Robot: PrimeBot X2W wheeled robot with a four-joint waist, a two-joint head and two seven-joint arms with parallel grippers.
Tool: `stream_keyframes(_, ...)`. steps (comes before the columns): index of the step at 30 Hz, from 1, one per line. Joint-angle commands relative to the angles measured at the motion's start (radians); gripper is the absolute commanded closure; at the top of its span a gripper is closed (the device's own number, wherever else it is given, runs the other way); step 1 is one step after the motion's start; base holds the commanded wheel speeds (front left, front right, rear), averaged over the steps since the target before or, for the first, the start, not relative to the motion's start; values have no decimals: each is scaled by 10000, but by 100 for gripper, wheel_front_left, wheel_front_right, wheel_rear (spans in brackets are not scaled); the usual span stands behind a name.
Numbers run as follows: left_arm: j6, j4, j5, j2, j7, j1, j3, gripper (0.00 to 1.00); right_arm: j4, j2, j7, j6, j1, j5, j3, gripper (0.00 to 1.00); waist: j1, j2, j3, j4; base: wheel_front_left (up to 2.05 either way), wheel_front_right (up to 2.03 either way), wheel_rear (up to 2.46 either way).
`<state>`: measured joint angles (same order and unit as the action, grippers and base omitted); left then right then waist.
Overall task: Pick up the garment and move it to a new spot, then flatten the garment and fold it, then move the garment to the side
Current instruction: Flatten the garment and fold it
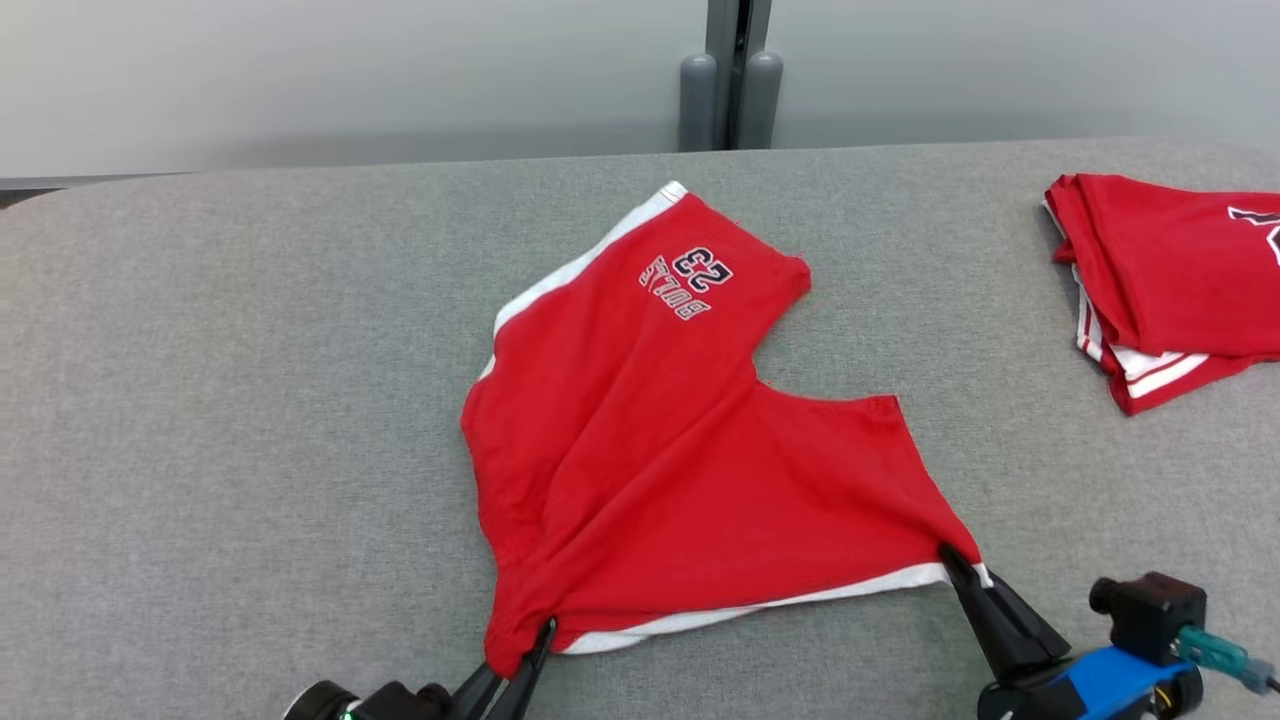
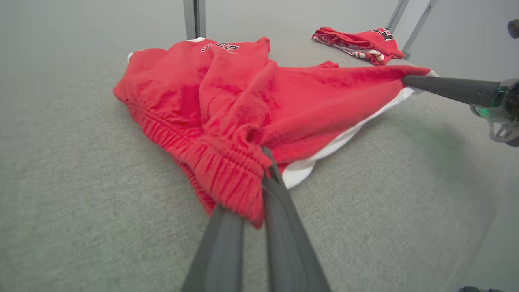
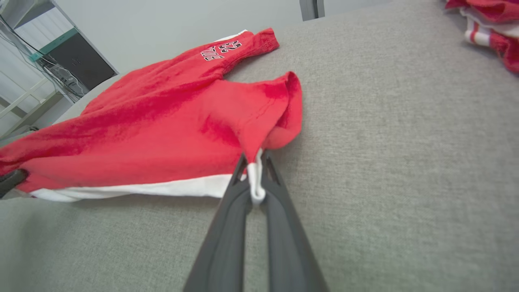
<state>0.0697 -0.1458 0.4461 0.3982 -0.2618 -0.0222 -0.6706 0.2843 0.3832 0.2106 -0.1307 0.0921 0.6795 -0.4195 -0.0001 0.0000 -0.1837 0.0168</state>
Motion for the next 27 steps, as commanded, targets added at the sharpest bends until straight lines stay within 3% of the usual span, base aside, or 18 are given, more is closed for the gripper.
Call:
stream_keyframes(1, -72, 140, -64, 91, -34, 143, -35, 100, -436, -133, -187, -1, -520, -112, 408, 100, 1, 0, 68, -70, 0, 0, 0)
stream_keyframes(7, -72, 402, -106, 120, 10, 66, -126, 100, -1327, -602, -858, -1, -1209, -342, 1511, 100, 1, 0, 175, -168, 0, 0, 0)
stream_keyframes(14, 40, 446, -224, -61, 65, -312, -380, 100, -1607, -773, -1302, -1, -884, -646, 2142, 100, 1, 0, 172, -349, 0, 0, 0)
stream_keyframes(27, 422, 432, -179, -634, -32, -1752, -326, 100, -1031, -363, -1791, -1, 1862, -1092, 2616, 100, 1, 0, -775, -1069, 0, 0, 0)
